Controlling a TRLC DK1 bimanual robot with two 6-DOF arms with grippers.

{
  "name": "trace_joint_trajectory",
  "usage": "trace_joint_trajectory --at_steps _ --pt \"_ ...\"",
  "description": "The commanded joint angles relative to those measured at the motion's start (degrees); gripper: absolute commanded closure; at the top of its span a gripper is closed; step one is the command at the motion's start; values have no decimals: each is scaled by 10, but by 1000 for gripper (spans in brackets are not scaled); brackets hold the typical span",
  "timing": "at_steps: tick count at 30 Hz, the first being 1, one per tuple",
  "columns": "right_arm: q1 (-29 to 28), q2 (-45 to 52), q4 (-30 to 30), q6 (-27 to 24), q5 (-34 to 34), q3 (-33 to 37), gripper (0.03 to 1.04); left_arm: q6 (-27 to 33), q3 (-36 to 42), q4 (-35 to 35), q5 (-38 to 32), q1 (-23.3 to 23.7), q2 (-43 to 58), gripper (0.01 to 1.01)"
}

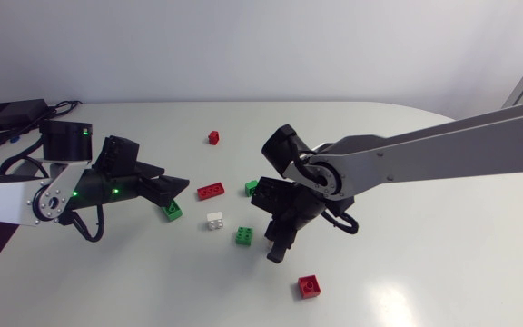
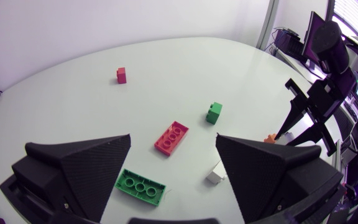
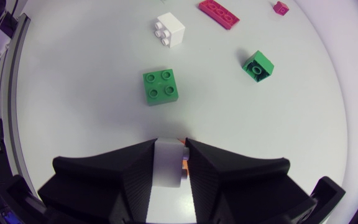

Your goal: Disassemble duplo

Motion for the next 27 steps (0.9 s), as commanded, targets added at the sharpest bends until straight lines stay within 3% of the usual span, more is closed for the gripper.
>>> trace_joint_trajectory --at_steps 1,9,14,16,19,23,27 --pt "-3 16 -1 -4 -1 9 802 -8 -10 5 -2 -4 -6 72" --pt "-20 11 2 -13 -53 9 800 -8 -11 5 -2 -4 -7 72" --pt "-28 -34 42 -36 -83 -20 800 -8 -11 3 3 -4 -8 70" --pt "-15 -76 72 -48 -87 -50 800 -23 -4 -4 57 10 -4 69" --pt "21 -156 138 -78 -89 -114 800 -64 27 -34 198 61 32 69" --pt "63 -225 209 -95 -83 -173 800 -49 80 -115 301 79 96 70" --pt "77 -251 246 -100 -83 -198 800 -16 110 -182 351 73 133 72"
